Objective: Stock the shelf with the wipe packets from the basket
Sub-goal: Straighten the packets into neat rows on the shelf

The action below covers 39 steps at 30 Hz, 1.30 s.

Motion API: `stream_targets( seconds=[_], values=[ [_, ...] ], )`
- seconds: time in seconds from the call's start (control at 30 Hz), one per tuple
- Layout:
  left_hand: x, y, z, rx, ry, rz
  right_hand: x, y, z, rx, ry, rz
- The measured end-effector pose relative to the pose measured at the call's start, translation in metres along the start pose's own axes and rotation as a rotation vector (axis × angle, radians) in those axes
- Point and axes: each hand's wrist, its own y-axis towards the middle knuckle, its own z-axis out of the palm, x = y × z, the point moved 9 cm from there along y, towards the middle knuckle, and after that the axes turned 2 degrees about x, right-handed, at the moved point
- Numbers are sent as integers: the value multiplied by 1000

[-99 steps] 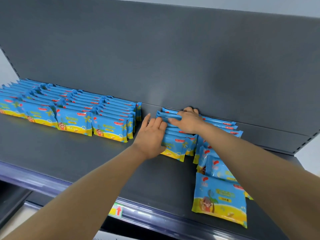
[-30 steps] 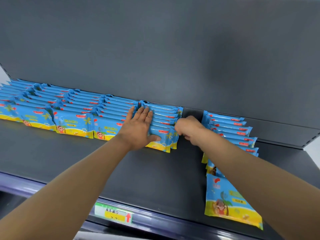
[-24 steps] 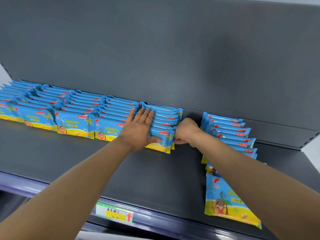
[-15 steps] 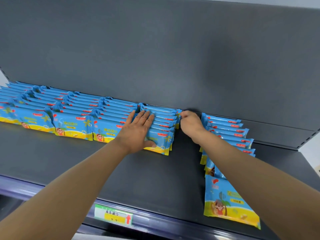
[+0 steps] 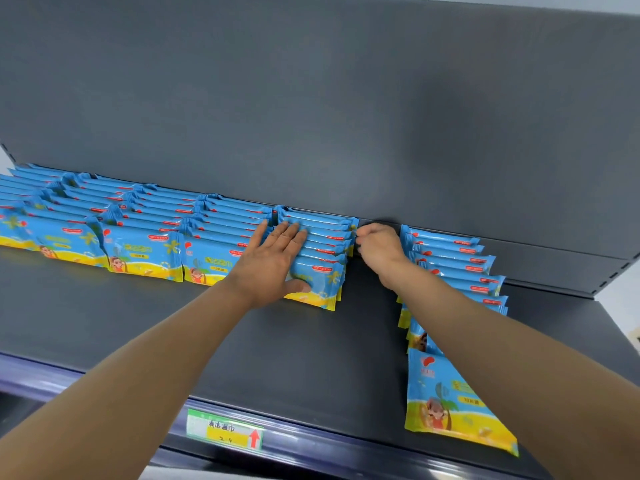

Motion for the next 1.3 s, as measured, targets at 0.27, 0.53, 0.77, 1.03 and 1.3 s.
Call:
stream_targets(
  seconds=[0.27,0.53,0.77,1.03,1.3],
  values=[
    [-7,-9,-13,-9,45,15,20,-20,-3,58,-133,-135],
    [-70,-26,-60,-211,-65,202,30,-57,-52,-19,-216,-220],
    [-157,-38,-82,-262,-225,393,2,-104,-141,-111,-310,-147],
    [-240,-37,-42,-65,-149,464,-43,-108,-195,-64,-395,-22],
    [-245,-4,-19,15,-71,327,-78,-41,-197,58,-152,20]
  ],
)
